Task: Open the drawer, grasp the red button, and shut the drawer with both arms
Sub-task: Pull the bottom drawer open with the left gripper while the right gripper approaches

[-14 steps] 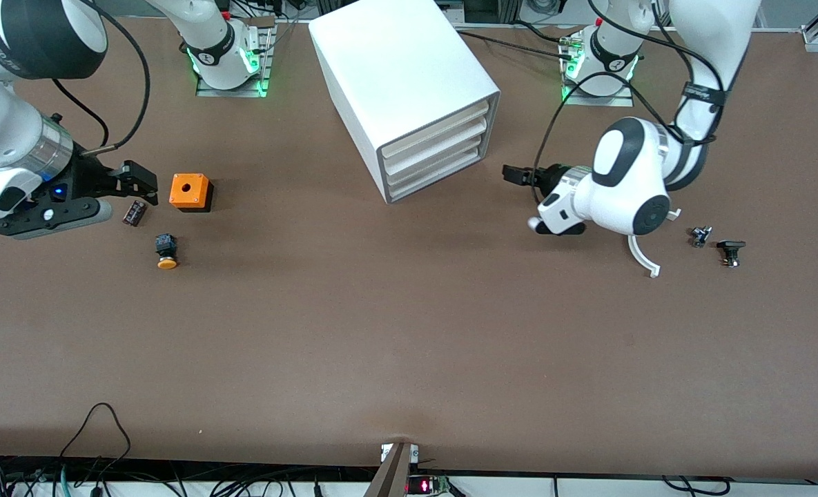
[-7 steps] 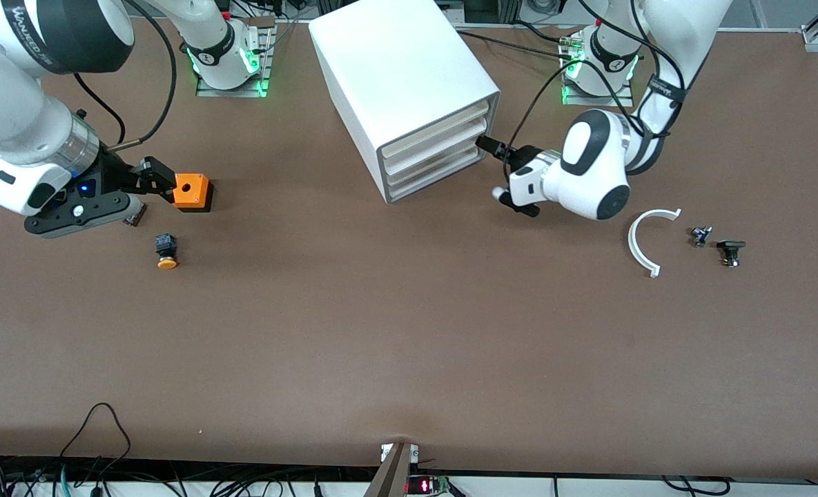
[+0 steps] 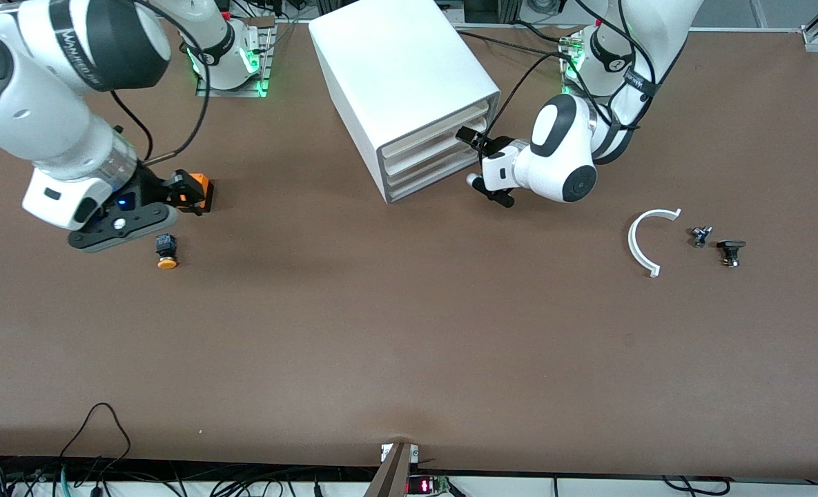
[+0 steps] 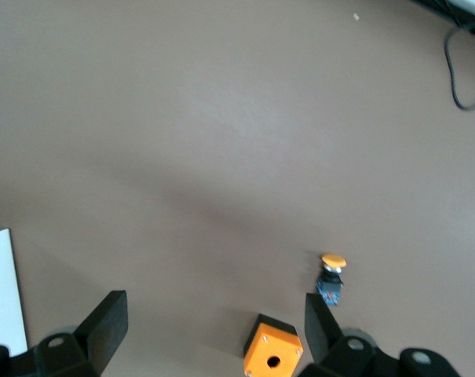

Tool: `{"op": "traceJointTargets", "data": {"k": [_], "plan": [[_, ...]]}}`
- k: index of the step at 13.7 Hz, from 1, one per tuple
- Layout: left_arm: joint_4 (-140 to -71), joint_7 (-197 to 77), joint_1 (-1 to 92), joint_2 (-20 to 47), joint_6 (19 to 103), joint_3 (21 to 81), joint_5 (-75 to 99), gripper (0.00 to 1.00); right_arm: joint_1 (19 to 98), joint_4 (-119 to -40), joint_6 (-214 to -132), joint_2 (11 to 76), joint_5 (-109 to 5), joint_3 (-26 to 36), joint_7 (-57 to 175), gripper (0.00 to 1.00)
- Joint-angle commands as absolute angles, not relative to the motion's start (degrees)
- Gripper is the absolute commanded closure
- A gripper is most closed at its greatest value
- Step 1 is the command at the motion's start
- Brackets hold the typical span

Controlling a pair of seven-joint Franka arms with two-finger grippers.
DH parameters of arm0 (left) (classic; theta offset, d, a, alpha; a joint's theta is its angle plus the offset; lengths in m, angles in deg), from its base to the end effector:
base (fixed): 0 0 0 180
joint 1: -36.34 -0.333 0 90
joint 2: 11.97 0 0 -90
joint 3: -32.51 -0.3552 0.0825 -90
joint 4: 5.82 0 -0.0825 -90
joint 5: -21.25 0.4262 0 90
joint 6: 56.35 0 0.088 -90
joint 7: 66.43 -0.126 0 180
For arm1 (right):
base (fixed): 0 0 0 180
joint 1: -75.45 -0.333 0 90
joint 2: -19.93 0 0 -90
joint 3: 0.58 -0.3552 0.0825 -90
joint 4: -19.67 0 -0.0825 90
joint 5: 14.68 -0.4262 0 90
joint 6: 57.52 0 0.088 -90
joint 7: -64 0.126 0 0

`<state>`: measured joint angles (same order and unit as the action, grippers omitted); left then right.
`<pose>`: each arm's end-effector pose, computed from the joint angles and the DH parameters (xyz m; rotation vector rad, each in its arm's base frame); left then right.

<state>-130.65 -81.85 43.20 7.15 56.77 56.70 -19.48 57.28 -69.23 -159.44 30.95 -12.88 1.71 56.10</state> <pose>0.4363 -0.3288 0.2268 2.3712 -0.4238 -0.7712 0.6498 0.1837 0.5510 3.0363 0.6501 0.0584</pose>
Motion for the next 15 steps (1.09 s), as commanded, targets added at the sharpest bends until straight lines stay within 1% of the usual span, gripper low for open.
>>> {"op": "traceJointTargets", "data": {"k": [1,2,4,5,6,7,8,9,10,12,15], "plan": [[-131.77,-83.74,43.98,7.19,58.43,56.85,-21.03,0.06,53.58,-65.59,-159.39,32.67,-12.84,2.05,56.0,0.0],[-131.77,-83.74,44.07,7.19,58.43,56.77,-21.11,0.1,51.3,-65.59,-159.39,32.67,-12.84,2.14,56.35,0.0],[-131.77,-83.74,43.98,7.28,58.52,56.77,-21.03,0.22,49.27,-65.41,-159.91,32.76,-13.71,1.97,55.39,0.0],[-131.59,-83.83,43.98,7.11,58.52,56.77,-20.85,0.41,48.3,-65.41,-160.7,32.76,-14.59,1.62,54.95,0.0],[-131.24,-83.74,43.55,6.84,58.61,56.59,-20.76,0.73,47.51,-65.41,-160.71,33.02,-14.68,0.83,53.47,0.0],[-130.98,-83.48,43.11,6.49,58.7,56.16,-20.76,0.95,46.72,-65.41,-160.71,33.37,-14.6,-0.05,52.06,0.0],[-130.63,-83.57,42.84,6.4,60.35,55.46,-20.59,1.0,46.19,-65.41,-160.79,33.55,-14.59,-0.93,50.57,0.0],[-130.62,-83.22,42.67,5.79,62.98,54.49,-20.41,1.0,45.75,-65.41,-160.88,33.55,-14.59,-1.89,49.86,0.0],[-130.45,-83.04,42.32,5.61,63.7,54.13,-20.32,1.0,45.74,-65.41,-161.14,33.55,-14.59,-3.03,49.24,0.0],[-129.58,-83.48,42.14,5.7,64.32,51.16,-20.06,1.0,45.31,-65.32,-162.37,33.55,-14.33,-4.36,48.18,0.0],[-127.81,-83.04,42.14,5.7,64.41,47.72,-20.06,0.98,44.87,-65.32,-167.1,34.07,-14.59,-5.23,45.48,0.0]]}}
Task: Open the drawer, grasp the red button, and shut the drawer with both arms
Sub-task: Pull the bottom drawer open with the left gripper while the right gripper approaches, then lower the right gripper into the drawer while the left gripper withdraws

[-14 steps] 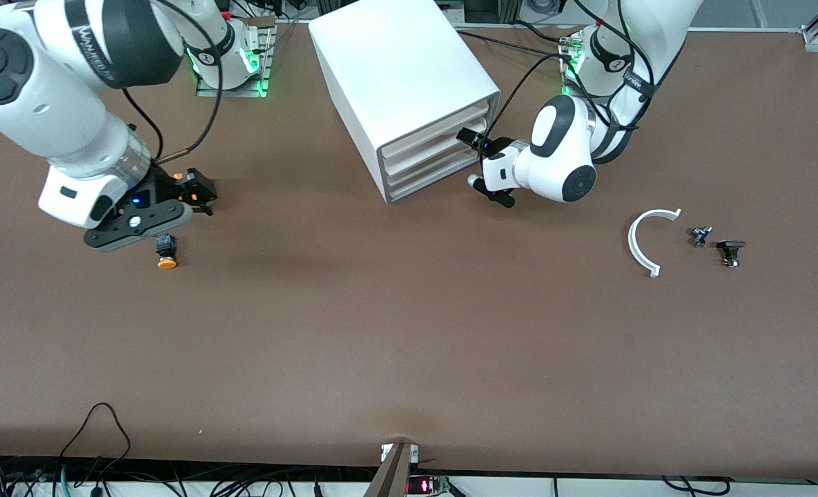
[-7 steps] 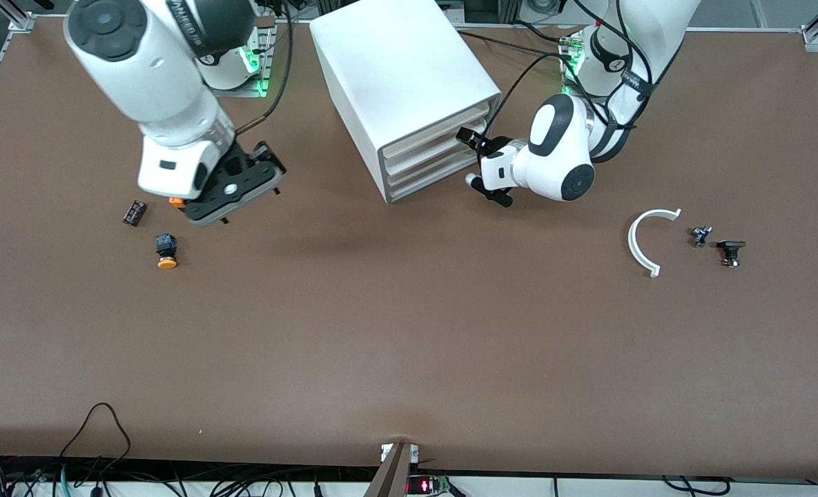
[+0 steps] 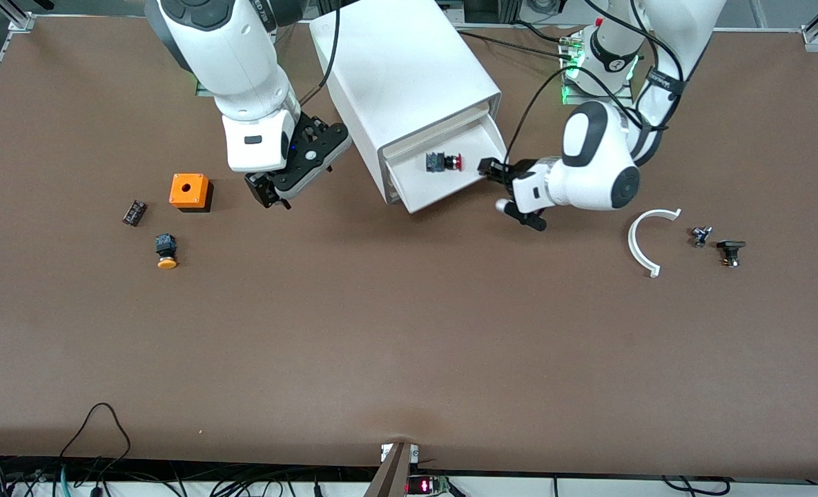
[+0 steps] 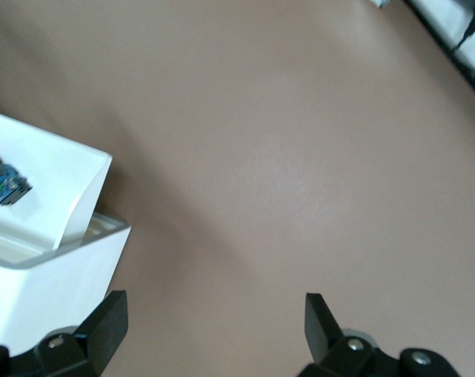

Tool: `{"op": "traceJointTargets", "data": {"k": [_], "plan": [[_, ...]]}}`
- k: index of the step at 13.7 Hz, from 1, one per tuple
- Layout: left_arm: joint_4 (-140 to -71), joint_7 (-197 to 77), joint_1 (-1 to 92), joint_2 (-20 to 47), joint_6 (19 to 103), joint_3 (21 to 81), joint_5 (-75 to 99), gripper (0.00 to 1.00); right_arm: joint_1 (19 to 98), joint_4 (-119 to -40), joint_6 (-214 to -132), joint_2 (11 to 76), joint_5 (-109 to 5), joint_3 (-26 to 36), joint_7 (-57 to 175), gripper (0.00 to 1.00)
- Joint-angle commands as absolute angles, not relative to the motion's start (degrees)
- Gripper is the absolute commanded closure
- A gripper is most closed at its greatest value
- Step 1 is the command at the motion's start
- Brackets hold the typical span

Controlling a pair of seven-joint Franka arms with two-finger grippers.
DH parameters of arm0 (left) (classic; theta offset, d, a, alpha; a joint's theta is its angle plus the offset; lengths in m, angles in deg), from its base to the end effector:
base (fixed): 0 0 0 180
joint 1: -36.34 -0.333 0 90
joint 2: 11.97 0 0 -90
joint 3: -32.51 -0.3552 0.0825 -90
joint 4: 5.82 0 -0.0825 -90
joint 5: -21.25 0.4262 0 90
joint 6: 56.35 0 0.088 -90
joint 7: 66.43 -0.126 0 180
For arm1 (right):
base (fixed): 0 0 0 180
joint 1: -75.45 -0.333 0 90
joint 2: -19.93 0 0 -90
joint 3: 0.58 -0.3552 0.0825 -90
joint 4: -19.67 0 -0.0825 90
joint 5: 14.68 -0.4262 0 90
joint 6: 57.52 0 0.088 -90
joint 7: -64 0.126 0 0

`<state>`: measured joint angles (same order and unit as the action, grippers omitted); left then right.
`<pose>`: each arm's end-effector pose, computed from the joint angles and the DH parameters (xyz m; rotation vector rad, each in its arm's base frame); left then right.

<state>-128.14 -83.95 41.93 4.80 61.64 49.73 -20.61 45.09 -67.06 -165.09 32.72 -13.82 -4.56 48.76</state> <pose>0.5118 -0.2658 0.2551 2.4405 -0.2807 -0.4940 0.5795 0.3886 0.5599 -2.8230 -1.3050 -0.2165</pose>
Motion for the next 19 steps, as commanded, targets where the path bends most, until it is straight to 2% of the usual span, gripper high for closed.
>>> {"op": "traceJointTargets", "data": {"k": [1,3,4,5,6,12,15,19], "plan": [[-127.03,-83.04,42.22,5.78,64.5,46.84,-20.06,0.97,44.43,-65.24,-169.38,35.04,-14.33,-6.46,41.89,0.0],[-125.36,-83.39,42.22,6.05,64.5,45.35,-19.36,0.9,43.64,-63.23,-172.04,37.32,-13.55,-9.27,40.01,0.0],[-124.83,-83.39,42.14,5.96,64.58,44.91,-17.88,0.72,43.02,-61.21,-172.04,39.33,-12.41,-9.72,39.4,0.0],[-124.47,-83.13,42.14,5.79,64.58,44.9,-17.25,0.26,42.06,-59.45,-172.04,40.83,-11.88,-9.9,39.3,0.0],[-124.47,-83.65,41.96,5.52,64.58,44.81,-17.16,0.0,41.18,-58.13,-172.04,42.59,-11.87,-9.99,38.43,0.0],[-123.69,-83.13,41.7,3.25,65.98,42.8,-16.98,0.0,38.02,-57.06,-172.05,50.32,-10.83,-12.18,24.76,0.0],[-120.62,-83.57,41.26,-1.67,66.43,35.52,-16.02,0.0,36.17,-57.06,-171.69,52.27,-9.23,-12.1,20.4,0.0],[-119.99,-83.39,37.67,-7.38,64.95,33.92,-11.92,0.0,33.45,-55.76,-172.75,55.34,-8.62,-12.1,20.58,0.0]]}}
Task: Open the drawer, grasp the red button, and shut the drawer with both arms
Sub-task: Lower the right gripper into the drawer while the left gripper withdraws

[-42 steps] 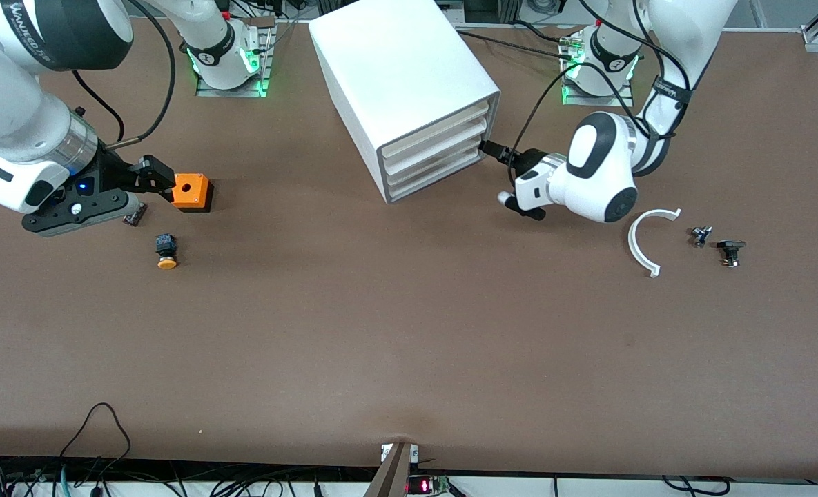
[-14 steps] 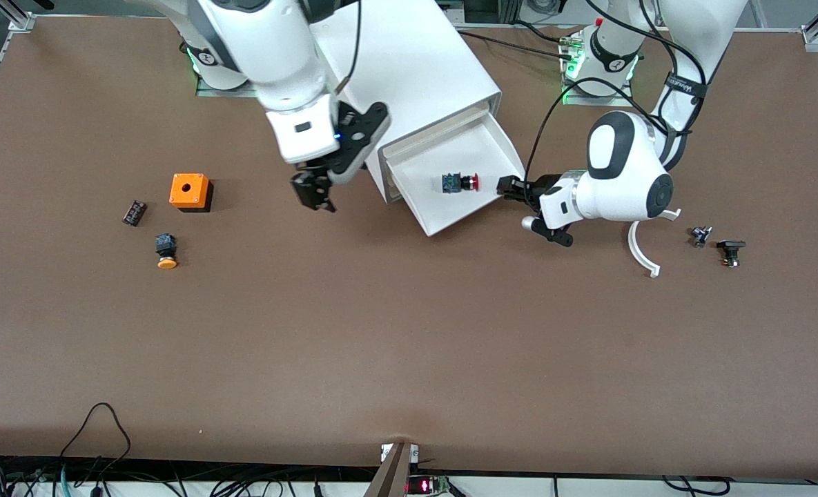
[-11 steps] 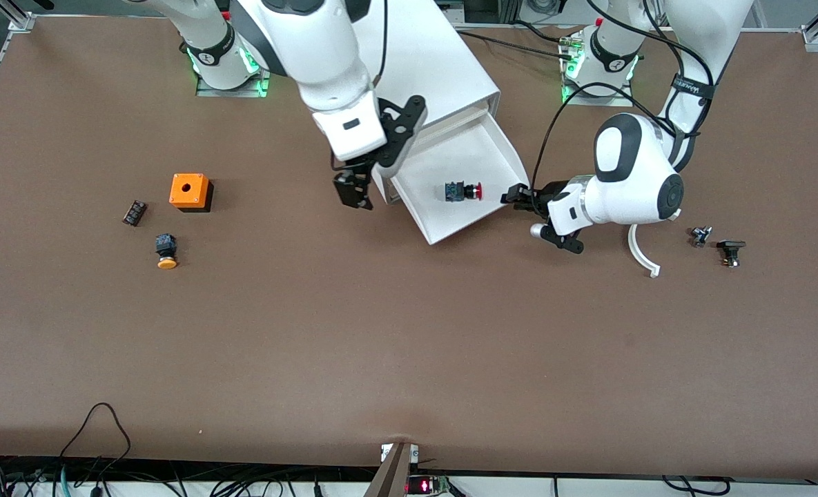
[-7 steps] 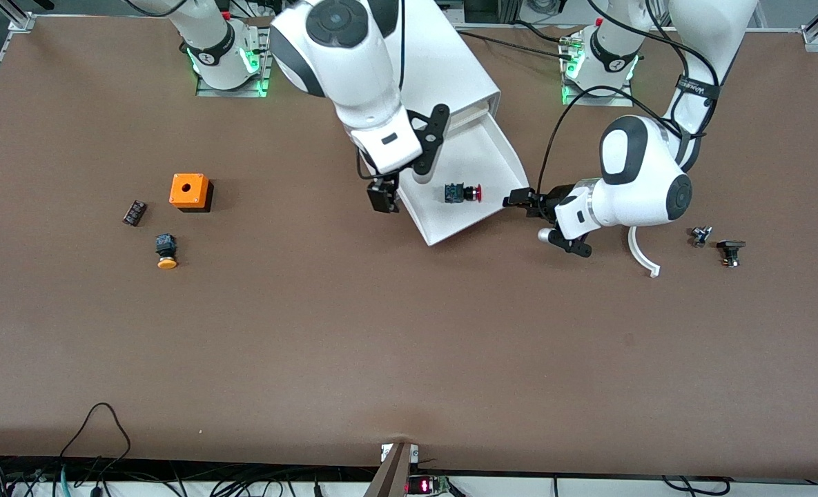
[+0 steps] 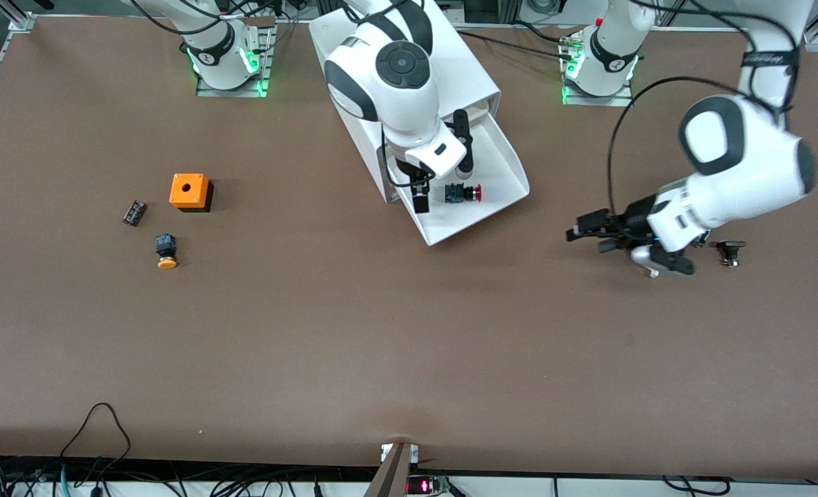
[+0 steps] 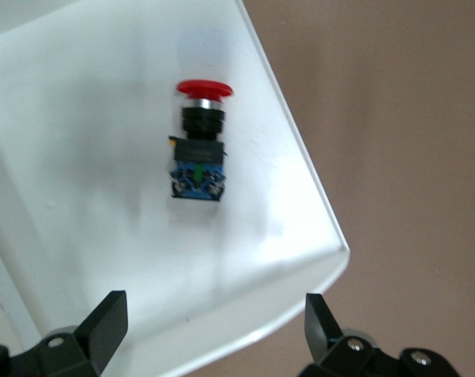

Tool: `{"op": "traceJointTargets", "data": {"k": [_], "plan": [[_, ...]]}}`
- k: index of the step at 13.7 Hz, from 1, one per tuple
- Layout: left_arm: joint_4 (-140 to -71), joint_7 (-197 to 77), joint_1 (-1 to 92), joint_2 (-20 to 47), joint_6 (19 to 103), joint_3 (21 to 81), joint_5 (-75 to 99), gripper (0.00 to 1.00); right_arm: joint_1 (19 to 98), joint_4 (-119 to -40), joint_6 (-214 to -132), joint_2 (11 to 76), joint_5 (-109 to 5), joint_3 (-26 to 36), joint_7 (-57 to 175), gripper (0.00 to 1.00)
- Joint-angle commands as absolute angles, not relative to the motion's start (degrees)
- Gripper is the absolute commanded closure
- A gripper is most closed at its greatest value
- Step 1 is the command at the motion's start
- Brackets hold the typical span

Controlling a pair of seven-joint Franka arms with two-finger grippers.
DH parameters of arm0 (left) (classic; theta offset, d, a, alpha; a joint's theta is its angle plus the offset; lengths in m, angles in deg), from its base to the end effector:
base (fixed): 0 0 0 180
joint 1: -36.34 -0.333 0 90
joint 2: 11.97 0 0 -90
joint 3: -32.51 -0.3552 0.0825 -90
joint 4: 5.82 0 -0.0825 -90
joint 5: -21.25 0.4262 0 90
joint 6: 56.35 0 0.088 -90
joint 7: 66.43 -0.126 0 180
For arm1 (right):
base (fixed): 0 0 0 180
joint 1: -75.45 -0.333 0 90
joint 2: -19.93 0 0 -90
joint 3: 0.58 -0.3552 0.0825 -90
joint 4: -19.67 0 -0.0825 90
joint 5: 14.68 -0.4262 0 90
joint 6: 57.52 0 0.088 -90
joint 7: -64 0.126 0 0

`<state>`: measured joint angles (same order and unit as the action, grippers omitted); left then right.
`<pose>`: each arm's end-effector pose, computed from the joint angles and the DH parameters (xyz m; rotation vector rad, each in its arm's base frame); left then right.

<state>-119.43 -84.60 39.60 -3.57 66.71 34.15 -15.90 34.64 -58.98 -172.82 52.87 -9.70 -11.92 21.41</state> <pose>0.6299 -0.0884 0.4021 2.5966 -0.0578 0.1068 0.5106 0.5959 0.3923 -2.1055 -2.2852 -0.1140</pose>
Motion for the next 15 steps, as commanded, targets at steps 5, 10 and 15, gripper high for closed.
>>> {"op": "traceJointTargets", "data": {"k": [5,10,15], "plan": [[-110.34,-82.78,36.42,-13.19,47.83,31.9,8.12,0.0,30.72,-51.35,-172.92,59.91,-7.92,-11.92,21.63,0.0],[-107.95,-74.89,36.42,-15.84,40.15,32.5,20.7,0.0,29.66,-51.17,-175.73,62.29,-7.74,-11.83,26.28,0.0],[-107.6,-65.21,37.22,-14.79,38.84,32.77,22.3,0.0,29.22,-51.17,-176.7,63.52,-7.65,-11.74,26.65,0.0]]}}
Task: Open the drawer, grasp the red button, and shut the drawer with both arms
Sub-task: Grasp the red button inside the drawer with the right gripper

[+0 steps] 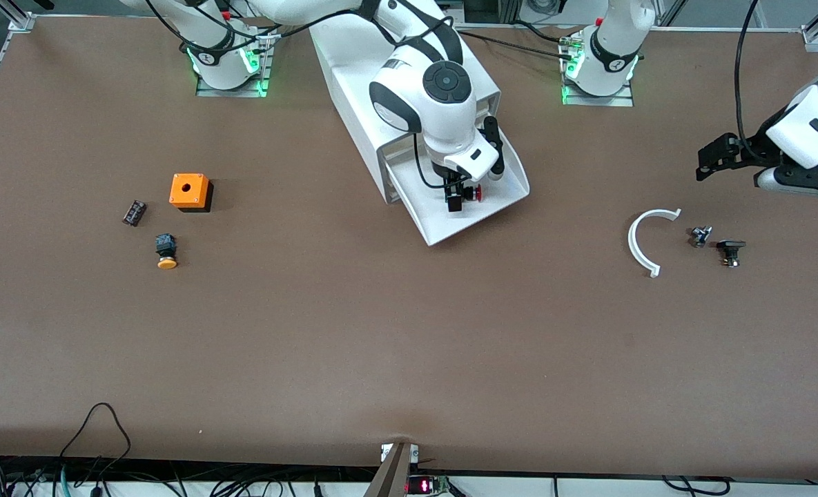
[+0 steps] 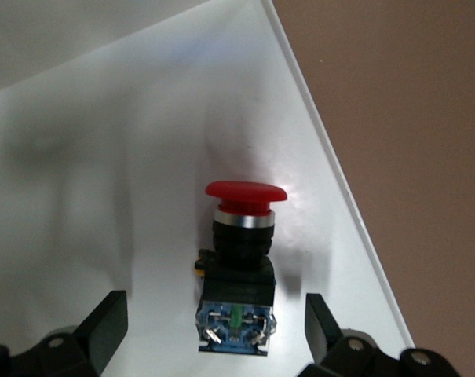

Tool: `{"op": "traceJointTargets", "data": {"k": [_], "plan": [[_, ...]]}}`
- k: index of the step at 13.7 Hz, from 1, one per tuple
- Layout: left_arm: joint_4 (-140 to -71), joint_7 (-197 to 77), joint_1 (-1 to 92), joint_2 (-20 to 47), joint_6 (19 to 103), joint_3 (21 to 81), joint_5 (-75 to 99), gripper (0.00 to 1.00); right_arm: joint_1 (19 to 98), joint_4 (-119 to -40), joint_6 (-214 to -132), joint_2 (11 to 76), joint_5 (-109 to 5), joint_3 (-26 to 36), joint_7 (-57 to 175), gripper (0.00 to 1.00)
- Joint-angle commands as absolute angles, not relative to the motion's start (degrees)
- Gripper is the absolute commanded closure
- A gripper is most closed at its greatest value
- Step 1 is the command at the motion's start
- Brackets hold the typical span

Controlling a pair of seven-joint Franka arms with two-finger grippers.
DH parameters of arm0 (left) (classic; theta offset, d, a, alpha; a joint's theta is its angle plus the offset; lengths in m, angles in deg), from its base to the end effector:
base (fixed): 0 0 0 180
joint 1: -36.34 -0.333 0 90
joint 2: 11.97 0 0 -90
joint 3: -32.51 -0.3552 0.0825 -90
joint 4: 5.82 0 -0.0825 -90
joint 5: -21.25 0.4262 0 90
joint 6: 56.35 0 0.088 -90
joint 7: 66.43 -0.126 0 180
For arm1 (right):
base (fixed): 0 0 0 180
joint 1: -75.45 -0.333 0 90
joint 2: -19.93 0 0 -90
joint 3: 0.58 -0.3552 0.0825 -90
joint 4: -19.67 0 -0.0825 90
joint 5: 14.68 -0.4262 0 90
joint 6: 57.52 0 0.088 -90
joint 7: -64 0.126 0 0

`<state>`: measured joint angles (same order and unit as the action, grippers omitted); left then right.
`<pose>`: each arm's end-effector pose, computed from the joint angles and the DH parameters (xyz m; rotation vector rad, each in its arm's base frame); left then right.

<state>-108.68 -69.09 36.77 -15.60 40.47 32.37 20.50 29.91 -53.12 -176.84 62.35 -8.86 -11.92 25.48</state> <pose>0.5764 -0.0044 0.5762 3.1260 -0.0776 -0.0653 0.4857 0.6587 0.3208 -2.0886 -2.2717 -0.1202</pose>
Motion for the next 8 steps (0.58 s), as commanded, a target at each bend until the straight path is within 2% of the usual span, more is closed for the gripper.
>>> {"op": "traceJointTargets", "data": {"k": [1,2,4,6,8], "plan": [[-106.81,-64.94,37.22,-14.43,38.75,32.86,22.3,0.0,29.22,-51.26,-176.88,63.78,-7.65,-11.74,26.73,0.0],[-106.63,-64.76,37.3,-14.26,38.74,32.95,22.39,0.0,29.22,-51.26,-177.57,64.22,-7.65,-11.74,26.65,0.04],[-105.84,-64.76,37.13,-13.64,38.92,32.86,22.39,0.0,29.04,-51.26,-178.55,64.4,-7.65,-11.74,26.56,0.26],[-105.75,-64.76,37.13,-13.38,39.18,32.86,22.83,0.0,28.95,-51.26,-179.95,64.4,-7.56,-11.22,26.47,0.42],[-105.66,-64.67,37.3,-13.11,39.36,32.86,24.5,0.0,28.95,-51.26,-179.95,64.23,-7.56,-10.78,26.29,0.5]]}}
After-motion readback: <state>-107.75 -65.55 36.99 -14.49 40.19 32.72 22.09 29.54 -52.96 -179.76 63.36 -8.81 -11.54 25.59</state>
